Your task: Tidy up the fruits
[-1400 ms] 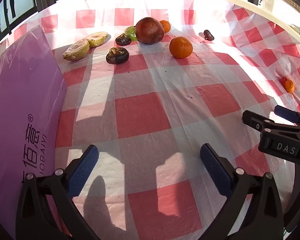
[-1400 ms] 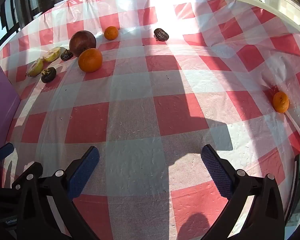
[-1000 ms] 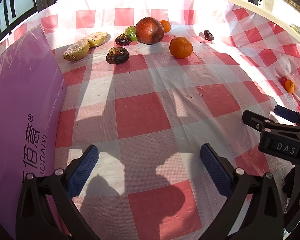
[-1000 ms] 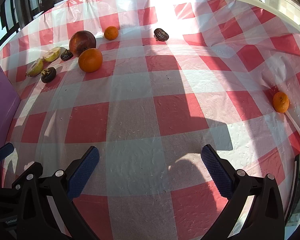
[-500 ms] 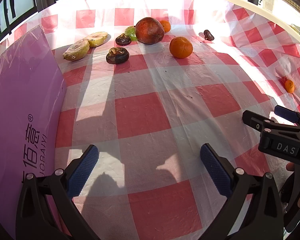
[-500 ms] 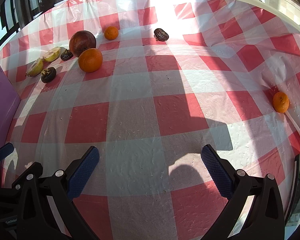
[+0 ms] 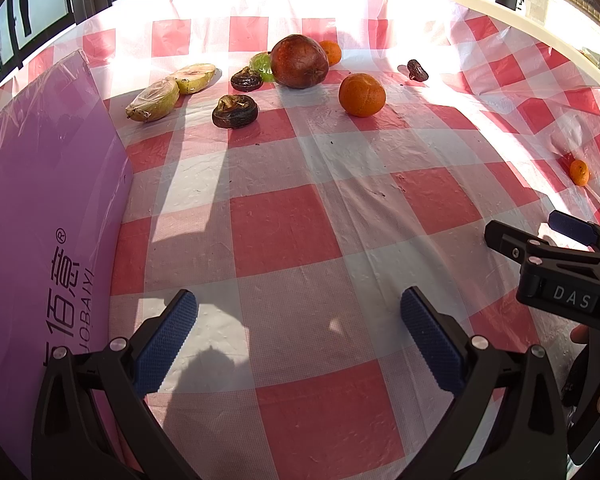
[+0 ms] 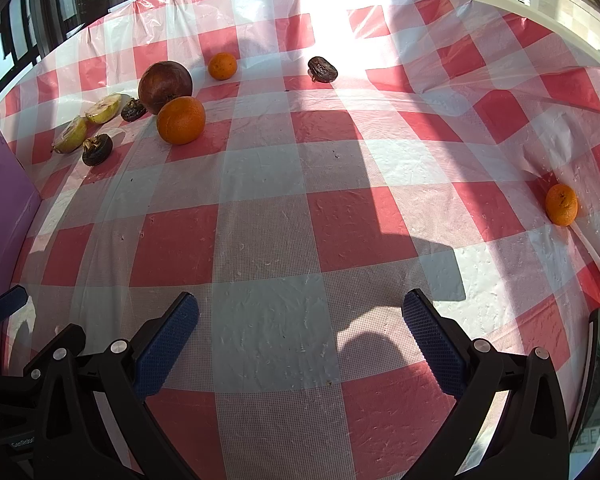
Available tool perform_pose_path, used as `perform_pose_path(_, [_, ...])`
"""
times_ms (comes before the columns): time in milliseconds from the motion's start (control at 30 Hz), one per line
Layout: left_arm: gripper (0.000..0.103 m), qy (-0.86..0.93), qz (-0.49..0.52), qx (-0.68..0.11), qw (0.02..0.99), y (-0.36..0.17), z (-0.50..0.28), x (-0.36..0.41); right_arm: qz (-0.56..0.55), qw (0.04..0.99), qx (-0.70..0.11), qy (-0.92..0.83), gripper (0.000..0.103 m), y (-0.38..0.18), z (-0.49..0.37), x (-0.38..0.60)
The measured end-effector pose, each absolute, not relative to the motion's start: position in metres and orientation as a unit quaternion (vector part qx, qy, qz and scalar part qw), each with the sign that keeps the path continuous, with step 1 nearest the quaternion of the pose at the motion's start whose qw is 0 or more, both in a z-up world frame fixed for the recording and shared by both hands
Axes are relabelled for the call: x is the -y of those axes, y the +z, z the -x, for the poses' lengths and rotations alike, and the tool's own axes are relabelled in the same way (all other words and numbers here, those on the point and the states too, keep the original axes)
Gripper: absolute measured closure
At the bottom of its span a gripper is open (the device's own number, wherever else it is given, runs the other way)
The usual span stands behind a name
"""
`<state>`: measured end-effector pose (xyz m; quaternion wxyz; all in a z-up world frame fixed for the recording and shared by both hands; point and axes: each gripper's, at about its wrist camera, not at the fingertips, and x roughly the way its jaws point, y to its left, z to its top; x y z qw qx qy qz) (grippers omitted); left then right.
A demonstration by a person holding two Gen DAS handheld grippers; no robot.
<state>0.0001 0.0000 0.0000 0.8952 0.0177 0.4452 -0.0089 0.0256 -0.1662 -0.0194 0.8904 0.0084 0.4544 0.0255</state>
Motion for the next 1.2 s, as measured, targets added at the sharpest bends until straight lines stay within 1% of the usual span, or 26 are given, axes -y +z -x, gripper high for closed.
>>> perform_pose_path(233, [0.001,-0.009,-0.018,-0.445,0.895,0.0,0.0,0.0,-0.005,0.888,-0.46,0.024,0.005,-0.017,-0.025,0.169])
perform_pose_path(400, [0.001,-0.008,-0.017,-0.446,0.895,0.0,0.0,0.0,-0.067,0.905,-0.41,-0.088,0.005,-0.003,-0.019,0.214])
perform_pose_path(533, [0.001,-0.009,-0.018,-0.446,0.895,-0.001,0.001,-0.001,-0.11,0.88,-0.423,-0.187,0.005,-0.008,-0.039,0.265])
perform_pose_path(667, [0.001,-0.01,-0.017,-0.444,0.896,0.0,0.001,-0.002,-0.126,0.865,-0.395,-0.282,0.005,-0.003,-0.059,0.309])
perform_pose_path(700, [0.001,-0.01,-0.016,-0.444,0.896,0.0,0.001,-0.002,-0.134,0.858,-0.395,-0.299,0.007,-0.004,-0.064,0.32])
perform_pose_path(733, [0.001,-0.01,-0.016,-0.445,0.895,0.0,0.001,-0.002,-0.142,0.85,-0.397,-0.315,0.016,-0.006,-0.069,0.331])
perform_pose_path(767, [0.001,-0.01,-0.016,-0.445,0.895,0.0,0.001,-0.002,-0.152,0.842,-0.401,-0.327,0.02,-0.008,-0.074,0.34])
perform_pose_path(800, [0.001,-0.01,-0.016,-0.445,0.895,0.0,0.001,-0.002,-0.163,0.832,-0.405,-0.341,0.026,-0.011,-0.078,0.35])
perform_pose_path(867, [0.001,-0.01,-0.016,-0.445,0.895,0.0,0.001,-0.002,-0.176,0.823,-0.416,-0.344,0.028,-0.016,-0.088,0.363])
perform_pose_path(933, [0.001,-0.011,-0.016,-0.446,0.895,0.0,0.001,-0.002,-0.175,0.822,-0.419,-0.343,0.035,-0.018,-0.098,0.371])
perform_pose_path(1000, [0.001,-0.01,-0.016,-0.445,0.895,0.0,0.001,-0.002,-0.172,0.824,-0.417,-0.342,0.039,-0.018,-0.105,0.377])
perform_pose_path(1033, [0.001,-0.01,-0.016,-0.446,0.895,0.0,0.001,-0.002,-0.171,0.827,-0.416,-0.338,0.048,-0.018,-0.106,0.379])
perform_pose_path(1067, [0.001,-0.01,-0.016,-0.446,0.895,0.0,0.001,-0.002,-0.167,0.833,-0.413,-0.327,0.053,-0.018,-0.106,0.379])
perform_pose_path(1100, [0.001,-0.011,-0.016,-0.446,0.895,0.0,0.001,-0.003,-0.161,0.839,-0.413,-0.317,0.066,-0.017,-0.105,0.375])
perform_pose_path(1200, [0.001,-0.01,-0.016,-0.446,0.895,0.0,0.001,-0.002,-0.16,0.866,-0.411,-0.236,0.066,-0.018,-0.095,0.355])
